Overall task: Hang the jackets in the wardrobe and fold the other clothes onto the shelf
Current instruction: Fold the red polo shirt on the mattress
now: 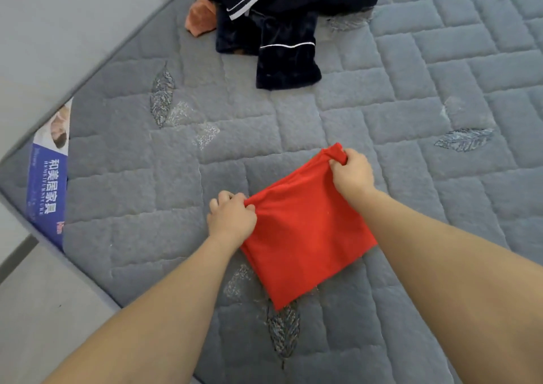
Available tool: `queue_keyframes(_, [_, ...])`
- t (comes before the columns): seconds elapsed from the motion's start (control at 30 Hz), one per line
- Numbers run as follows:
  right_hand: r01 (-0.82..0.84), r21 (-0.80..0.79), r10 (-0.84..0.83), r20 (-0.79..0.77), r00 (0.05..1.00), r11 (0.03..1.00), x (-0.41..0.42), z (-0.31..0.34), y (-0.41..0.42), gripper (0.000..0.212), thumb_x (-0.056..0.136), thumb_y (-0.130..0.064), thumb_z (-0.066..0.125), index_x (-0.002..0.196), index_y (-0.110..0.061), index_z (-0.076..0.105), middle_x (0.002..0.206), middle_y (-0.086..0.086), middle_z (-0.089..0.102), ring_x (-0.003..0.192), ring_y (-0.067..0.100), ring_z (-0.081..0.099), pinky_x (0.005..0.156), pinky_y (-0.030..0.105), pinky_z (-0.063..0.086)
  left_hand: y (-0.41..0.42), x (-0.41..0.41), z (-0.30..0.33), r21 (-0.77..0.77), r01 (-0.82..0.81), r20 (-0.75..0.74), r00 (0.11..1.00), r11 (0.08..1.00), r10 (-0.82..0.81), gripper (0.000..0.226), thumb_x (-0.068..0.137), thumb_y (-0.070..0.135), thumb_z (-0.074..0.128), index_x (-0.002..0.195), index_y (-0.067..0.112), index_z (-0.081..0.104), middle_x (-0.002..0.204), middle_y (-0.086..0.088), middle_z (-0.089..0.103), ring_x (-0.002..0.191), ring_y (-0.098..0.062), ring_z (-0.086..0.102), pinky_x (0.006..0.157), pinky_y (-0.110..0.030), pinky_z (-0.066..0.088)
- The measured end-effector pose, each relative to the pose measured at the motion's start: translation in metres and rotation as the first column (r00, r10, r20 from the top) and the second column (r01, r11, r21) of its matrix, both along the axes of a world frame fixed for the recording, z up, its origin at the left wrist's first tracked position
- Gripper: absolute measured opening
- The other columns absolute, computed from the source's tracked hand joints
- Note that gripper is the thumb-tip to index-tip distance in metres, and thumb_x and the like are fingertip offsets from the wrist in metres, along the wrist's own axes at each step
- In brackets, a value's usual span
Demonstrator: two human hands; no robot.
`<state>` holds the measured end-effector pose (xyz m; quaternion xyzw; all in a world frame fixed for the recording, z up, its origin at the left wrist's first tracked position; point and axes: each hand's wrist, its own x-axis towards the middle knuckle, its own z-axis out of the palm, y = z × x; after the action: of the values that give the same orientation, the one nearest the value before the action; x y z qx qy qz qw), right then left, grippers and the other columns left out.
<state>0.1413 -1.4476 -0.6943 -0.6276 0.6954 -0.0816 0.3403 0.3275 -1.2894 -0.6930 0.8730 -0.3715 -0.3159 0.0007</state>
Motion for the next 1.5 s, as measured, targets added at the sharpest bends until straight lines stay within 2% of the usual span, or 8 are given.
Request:
queue_keyframes(0.33, [-0.083,-0.04,0.077,-0.121,0.99,0.996,0.015,-0.015,-0.004,0.041,0.098,-0.047,0.046,0.12,-0.014,0.051,0.128,0.02,0.049,0.12,0.043,0.046,0.098,0.049,0.036,0.002,0.009,-0.007,-0.025,-0.297,-0.124,0.948,0.955,0.292,0.033,0.097,0.021,0.041,0.12,0.007,0.061,0.133,-0.019,0.047,0.12,-0.042,0.043,0.106,-0.04,0.029])
queue_keyframes(0.5, [-0.046,0.023,0.049,-0.162,0.986,0.999,0.02,-0.022,-0.005,0.059,0.091,-0.052,0.053,0.141,-0.025,0.038,0.14,0.015,0.042,0.128,0.04,0.041,0.105,0.051,0.031,-0.001,-0.001,-0.008,-0.055,-0.315,-0.231,0.927,0.948,0.295,0.039,0.094,0.047,0.052,0.119,0.017,0.049,0.132,-0.012,0.047,0.122,-0.037,0.042,0.103,-0.042,0.032])
queue_keyframes(0.67, [-0.148,-0.045,0.128,-0.296,0.947,0.988,0.017,-0.03,-0.004,0.089,0.086,-0.069,0.049,0.155,-0.027,0.011,0.156,0.013,0.019,0.139,0.036,0.025,0.11,0.056,0.019,-0.003,-0.017,-0.016,0.015,0.049,0.218,0.975,0.999,-0.051,0.063,0.095,0.065,0.033,0.134,0.016,0.044,0.139,-0.013,0.042,0.13,-0.035,0.035,0.108,-0.057,0.025])
queue_keyframes(0.83, [-0.515,-0.44,0.354,-0.398,0.846,0.736,0.005,-0.031,0.021,0.061,0.099,-0.047,0.036,0.153,-0.024,0.024,0.158,0.009,0.021,0.144,0.028,0.023,0.115,0.054,0.014,0.0,-0.046,-0.022,-0.341,0.407,0.391,0.881,0.848,-0.266,0.066,0.093,0.049,0.047,0.145,0.007,0.044,0.146,-0.017,0.043,0.138,-0.036,0.037,0.117,-0.059,0.019])
queue_keyframes(0.93, [-0.731,-0.282,0.561,-0.491,0.667,0.622,-0.017,-0.044,0.035,0.062,0.099,-0.051,0.027,0.155,-0.024,0.026,0.163,0.006,0.017,0.15,0.025,0.014,0.119,0.05,0.01,0.019,-0.06,-0.037,-0.236,0.54,0.341,0.825,0.808,-0.451,0.08,0.094,0.06,0.038,0.154,0.009,0.027,0.16,-0.013,0.025,0.148,-0.033,0.022,0.118,-0.06,0.013])
queue_keyframes(1.17, [-0.696,-0.193,0.591,-0.404,0.699,0.691,-0.02,-0.073,0.013,0.065,0.1,-0.054,0.021,0.157,-0.024,0.011,0.164,0.007,0.008,0.151,0.029,0.006,0.122,0.048,0.006,0.019,-0.042,-0.069,-0.17,0.517,0.324,0.833,0.839,-0.448,0.09,0.09,0.073,0.027,0.158,0.015,0.016,0.164,-0.013,0.013,0.151,-0.033,0.009,0.12,-0.058,0.006])
queue_keyframes(1.4, [-0.565,-0.058,0.507,-0.374,0.777,0.823,-0.001,-0.051,0.003,0.076,0.09,-0.053,0.038,0.156,-0.026,0.012,0.161,0.014,0.013,0.146,0.033,0.015,0.118,0.047,0.012,0.003,-0.015,-0.041,-0.191,0.34,0.263,0.922,0.921,-0.285,0.06,0.093,0.059,0.036,0.138,0.021,0.046,0.127,-0.009,0.055,0.112,-0.032,0.05,0.094,-0.046,0.039])
queue_keyframes(1.5, [-0.628,0.07,0.593,-0.423,0.685,0.775,0.016,-0.031,-0.003,0.08,0.073,-0.033,0.058,0.147,-0.038,0.029,0.14,0.014,0.031,0.128,0.039,0.033,0.105,0.049,0.03,-0.011,-0.003,-0.03,-0.083,0.206,-0.038,0.977,0.975,-0.21,0.04,0.095,0.049,0.046,0.117,0.016,0.048,0.116,-0.016,0.064,0.109,-0.038,0.057,0.09,-0.044,0.042])
